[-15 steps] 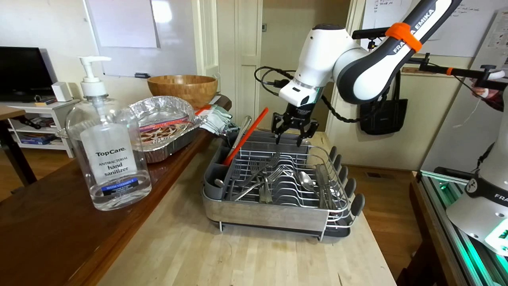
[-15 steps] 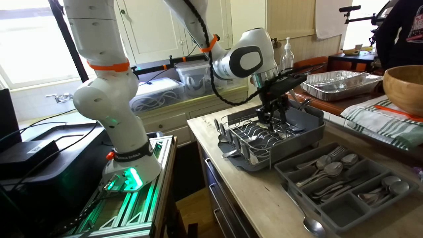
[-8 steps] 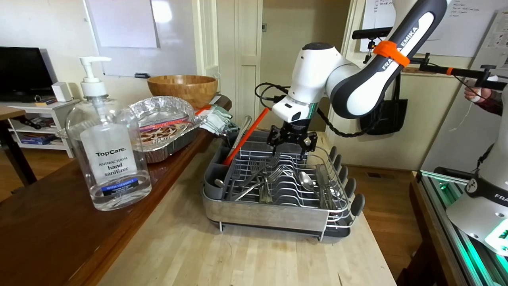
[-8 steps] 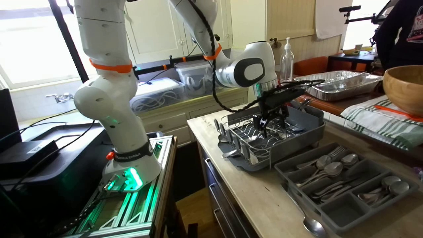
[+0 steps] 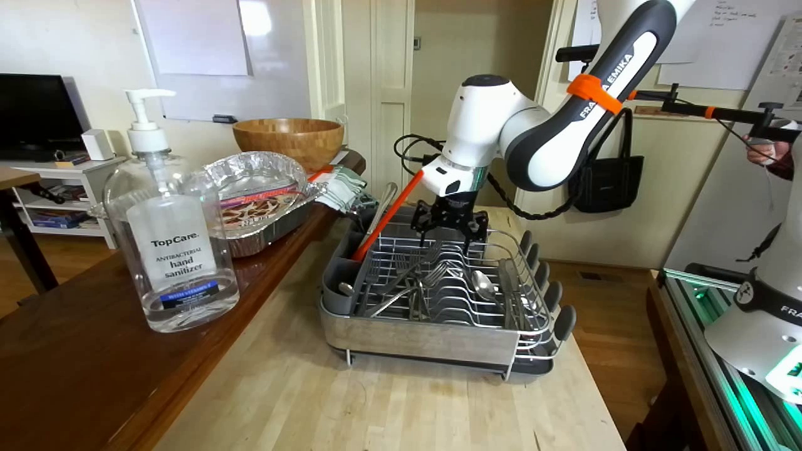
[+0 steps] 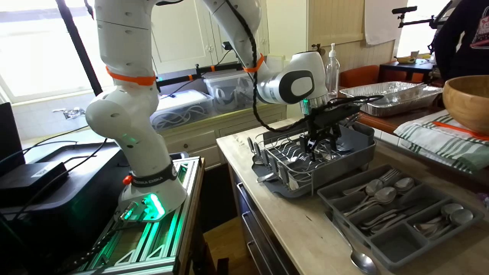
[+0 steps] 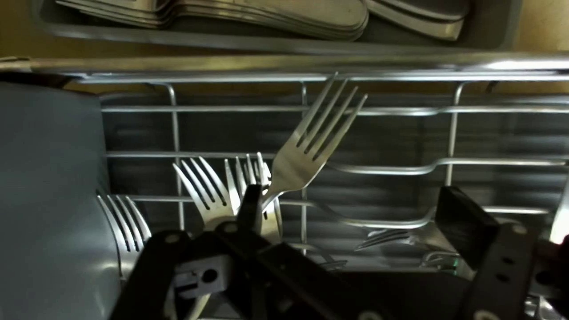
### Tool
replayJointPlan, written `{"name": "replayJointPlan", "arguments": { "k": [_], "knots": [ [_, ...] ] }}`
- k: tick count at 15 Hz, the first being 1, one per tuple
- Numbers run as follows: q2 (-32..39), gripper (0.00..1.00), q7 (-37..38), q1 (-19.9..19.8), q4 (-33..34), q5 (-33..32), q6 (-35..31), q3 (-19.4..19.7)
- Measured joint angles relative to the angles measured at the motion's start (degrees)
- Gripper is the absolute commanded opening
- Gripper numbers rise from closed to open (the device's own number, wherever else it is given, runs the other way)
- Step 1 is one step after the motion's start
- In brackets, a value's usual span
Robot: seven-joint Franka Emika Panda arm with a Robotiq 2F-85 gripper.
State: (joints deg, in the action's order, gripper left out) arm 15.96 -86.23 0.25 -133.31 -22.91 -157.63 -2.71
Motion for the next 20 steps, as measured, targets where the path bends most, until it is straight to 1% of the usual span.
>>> {"name": "replayJointPlan", "arguments": {
  "k": [8,10,11,14,15,16,17,18,19,20],
  "knots": [
    [2.04,1.0,1.66,0.05,3.67,-0.01,-2.59,0.08],
    [3.03,0.94,1.95,0.05,4.36,-0.01,-2.82,0.08],
    [3.5,0.94,2.15,0.05,4.57,-0.01,-2.91,0.08],
    [4.74,0.91,2.67,0.03,4.93,-0.01,-3.09,0.08],
    [5.15,0.89,2.67,-0.09,5.22,0.0,-3.1,0.11],
    [5.42,0.89,2.67,-0.16,5.48,0.01,-3.1,0.1],
    [5.63,0.85,2.67,-0.16,5.77,0.0,-3.1,0.1],
    [5.86,0.88,2.72,-0.07,6.02,-0.06,-3.17,0.11],
    [6.1,0.84,2.82,0.13,6.21,-0.18,-3.27,0.13],
    [6.42,0.85,2.85,0.29,6.48,-0.19,-3.37,0.12]
  ]
}}
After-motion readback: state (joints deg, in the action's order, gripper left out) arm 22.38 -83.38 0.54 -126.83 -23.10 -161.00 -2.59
